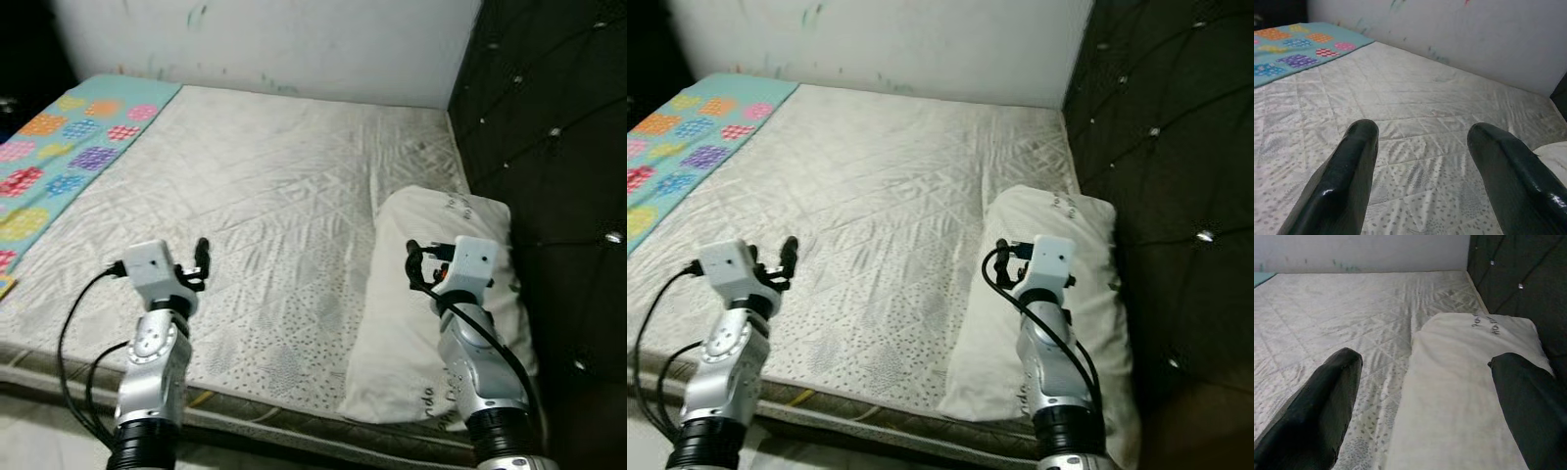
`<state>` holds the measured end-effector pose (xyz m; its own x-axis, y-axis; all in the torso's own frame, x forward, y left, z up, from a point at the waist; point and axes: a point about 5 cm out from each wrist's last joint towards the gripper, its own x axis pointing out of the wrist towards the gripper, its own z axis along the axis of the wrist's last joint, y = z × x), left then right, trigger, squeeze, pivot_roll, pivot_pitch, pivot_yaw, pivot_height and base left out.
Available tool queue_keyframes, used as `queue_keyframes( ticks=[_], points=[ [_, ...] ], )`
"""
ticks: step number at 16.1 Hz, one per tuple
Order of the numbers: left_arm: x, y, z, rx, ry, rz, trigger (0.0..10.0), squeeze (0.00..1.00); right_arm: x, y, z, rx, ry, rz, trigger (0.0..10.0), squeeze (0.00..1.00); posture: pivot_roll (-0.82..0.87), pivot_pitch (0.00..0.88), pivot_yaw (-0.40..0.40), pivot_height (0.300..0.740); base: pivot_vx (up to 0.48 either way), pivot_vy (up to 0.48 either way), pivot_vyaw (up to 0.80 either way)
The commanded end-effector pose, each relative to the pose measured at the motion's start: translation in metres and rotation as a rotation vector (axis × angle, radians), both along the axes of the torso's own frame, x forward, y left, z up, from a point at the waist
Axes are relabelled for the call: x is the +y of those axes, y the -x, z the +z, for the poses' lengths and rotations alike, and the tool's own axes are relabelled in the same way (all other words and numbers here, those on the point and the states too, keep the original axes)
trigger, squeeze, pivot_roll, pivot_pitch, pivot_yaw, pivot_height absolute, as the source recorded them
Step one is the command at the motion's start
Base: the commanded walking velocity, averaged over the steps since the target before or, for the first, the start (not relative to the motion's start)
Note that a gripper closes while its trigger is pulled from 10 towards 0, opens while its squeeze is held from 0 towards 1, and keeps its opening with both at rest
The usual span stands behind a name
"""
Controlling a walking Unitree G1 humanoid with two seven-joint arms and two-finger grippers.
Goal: Clean up the room
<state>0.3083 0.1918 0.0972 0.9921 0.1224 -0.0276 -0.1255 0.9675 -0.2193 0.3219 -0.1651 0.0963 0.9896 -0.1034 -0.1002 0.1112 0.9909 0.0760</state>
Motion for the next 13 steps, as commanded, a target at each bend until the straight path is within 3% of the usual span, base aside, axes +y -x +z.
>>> queue_keyframes(
  ticks=[1,7,11,13],
  points=[
    [0.0056,-0.0006,-0.0007,0.004,-0.001,0.031,10.0,0.0,0.0052,-0.0026,0.0027,-0.009,-0.004,0.022,10.0,0.0,-0.11,0.0,0.002,0.74,0.0,0.24,0.0],
    [0.0137,0.0012,-0.0015,0.002,0.011,0.089,10.0,0.0,0.0057,-0.0061,0.0051,-0.005,0.024,0.051,10.0,0.0,-0.1,0.0,-0.036,0.74,0.0,0.183,0.0],
    [0.0078,0.0006,-0.0021,-0.003,0.024,0.082,10.0,0.0,0.0072,-0.0083,0.0068,-0.005,0.03,0.061,10.0,0.0,-0.11,0.0,-0.043,0.74,0.0,0.0,0.0],
    [0.0043,-0.0012,-0.0016,-0.003,0.035,0.076,10.0,0.0,0.0071,-0.0077,0.0063,0.001,0.03,0.067,10.0,0.0,-0.11,0.0,-0.044,0.74,0.0,0.321,-0.62]
  ],
)
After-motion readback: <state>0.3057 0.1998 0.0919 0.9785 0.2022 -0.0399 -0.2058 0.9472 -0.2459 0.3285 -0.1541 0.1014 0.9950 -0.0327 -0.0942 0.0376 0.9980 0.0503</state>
